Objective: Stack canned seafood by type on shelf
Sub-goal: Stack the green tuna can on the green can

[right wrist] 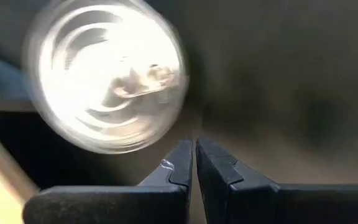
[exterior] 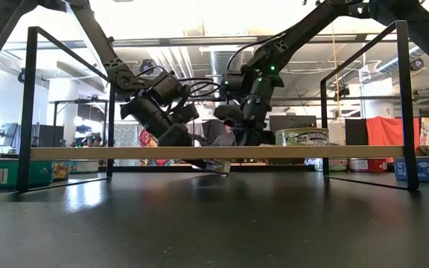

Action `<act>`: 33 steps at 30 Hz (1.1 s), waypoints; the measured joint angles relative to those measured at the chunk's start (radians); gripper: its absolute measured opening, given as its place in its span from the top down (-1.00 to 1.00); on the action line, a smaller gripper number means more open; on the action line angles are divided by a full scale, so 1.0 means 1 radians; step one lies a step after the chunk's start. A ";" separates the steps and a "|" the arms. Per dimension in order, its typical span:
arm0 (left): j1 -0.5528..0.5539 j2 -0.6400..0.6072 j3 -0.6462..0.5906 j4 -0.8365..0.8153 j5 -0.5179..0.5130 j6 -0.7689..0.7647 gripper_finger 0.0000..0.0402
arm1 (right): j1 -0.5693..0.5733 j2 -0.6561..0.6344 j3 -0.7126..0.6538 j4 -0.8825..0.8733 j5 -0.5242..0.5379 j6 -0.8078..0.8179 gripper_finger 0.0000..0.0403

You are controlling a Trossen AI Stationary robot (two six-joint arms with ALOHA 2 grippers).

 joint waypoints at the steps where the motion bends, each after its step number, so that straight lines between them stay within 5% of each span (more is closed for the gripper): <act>1: 0.000 0.000 0.000 0.000 0.000 0.000 -0.88 | 0.000 0.005 0.000 -0.003 -0.021 0.000 0.94; 17: -0.024 0.036 0.020 0.020 -0.027 0.010 -0.90 | 0.010 0.052 -0.003 0.094 -0.061 0.088 0.94; 25: -0.029 0.082 0.025 0.155 0.004 -0.058 -0.95 | 0.006 0.051 -0.002 0.069 -0.049 0.103 0.94; 33: -0.032 0.076 0.029 0.156 -0.014 -0.066 -0.83 | 0.009 0.028 -0.002 0.039 0.029 0.104 0.94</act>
